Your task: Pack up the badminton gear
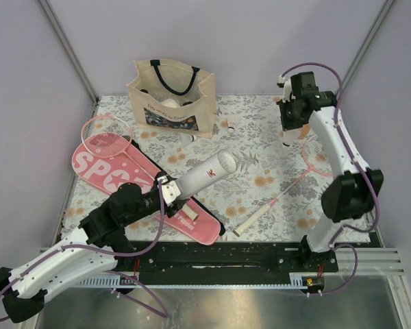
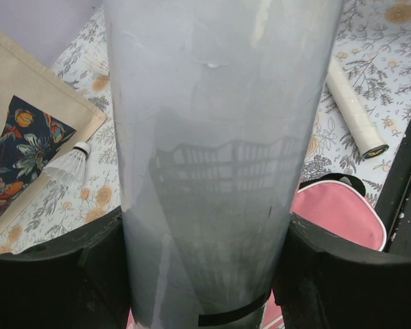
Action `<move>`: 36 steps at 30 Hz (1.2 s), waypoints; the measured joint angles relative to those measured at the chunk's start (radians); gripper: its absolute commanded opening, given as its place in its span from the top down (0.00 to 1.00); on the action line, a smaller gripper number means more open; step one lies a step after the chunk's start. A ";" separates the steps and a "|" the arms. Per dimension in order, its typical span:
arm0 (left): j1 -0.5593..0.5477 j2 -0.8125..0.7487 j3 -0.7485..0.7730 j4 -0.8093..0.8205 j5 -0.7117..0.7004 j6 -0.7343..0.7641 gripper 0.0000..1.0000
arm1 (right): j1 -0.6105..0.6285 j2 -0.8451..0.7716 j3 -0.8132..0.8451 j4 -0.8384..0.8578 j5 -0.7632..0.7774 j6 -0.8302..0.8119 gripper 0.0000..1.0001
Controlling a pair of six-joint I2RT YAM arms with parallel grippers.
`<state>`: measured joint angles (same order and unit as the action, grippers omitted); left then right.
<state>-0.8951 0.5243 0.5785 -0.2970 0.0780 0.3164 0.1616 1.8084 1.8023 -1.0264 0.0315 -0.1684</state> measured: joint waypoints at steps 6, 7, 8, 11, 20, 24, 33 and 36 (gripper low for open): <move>0.000 0.056 0.000 -0.002 -0.062 -0.025 0.43 | 0.000 -0.351 -0.232 0.235 -0.166 0.217 1.00; 0.000 0.067 0.000 -0.002 -0.071 -0.030 0.43 | 0.001 -0.422 -0.296 0.309 -0.205 0.268 1.00; 0.000 0.077 0.001 -0.003 -0.080 -0.037 0.44 | 0.003 -0.481 -0.352 0.372 -0.238 0.316 1.00; 0.000 0.101 0.012 -0.013 -0.097 -0.062 0.44 | 0.013 -0.638 -0.521 0.584 -0.322 0.458 1.00; 0.000 0.138 0.050 -0.015 -0.105 -0.101 0.44 | 0.159 -0.857 -0.790 0.995 -0.393 0.700 1.00; 0.000 0.152 0.050 -0.016 -0.105 -0.100 0.44 | 0.209 -0.881 -0.802 1.069 -0.391 0.737 1.00; 0.000 0.151 0.050 -0.016 -0.106 -0.092 0.44 | 0.245 -0.913 -0.771 1.080 -0.400 0.763 1.00; 0.000 0.151 0.050 -0.016 -0.106 -0.087 0.44 | 0.254 -0.937 -0.762 1.075 -0.420 0.772 1.00</move>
<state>-0.8951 0.6754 0.6289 -0.3134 -0.0280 0.2295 0.4152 0.8719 1.0401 0.0486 -0.3885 0.6033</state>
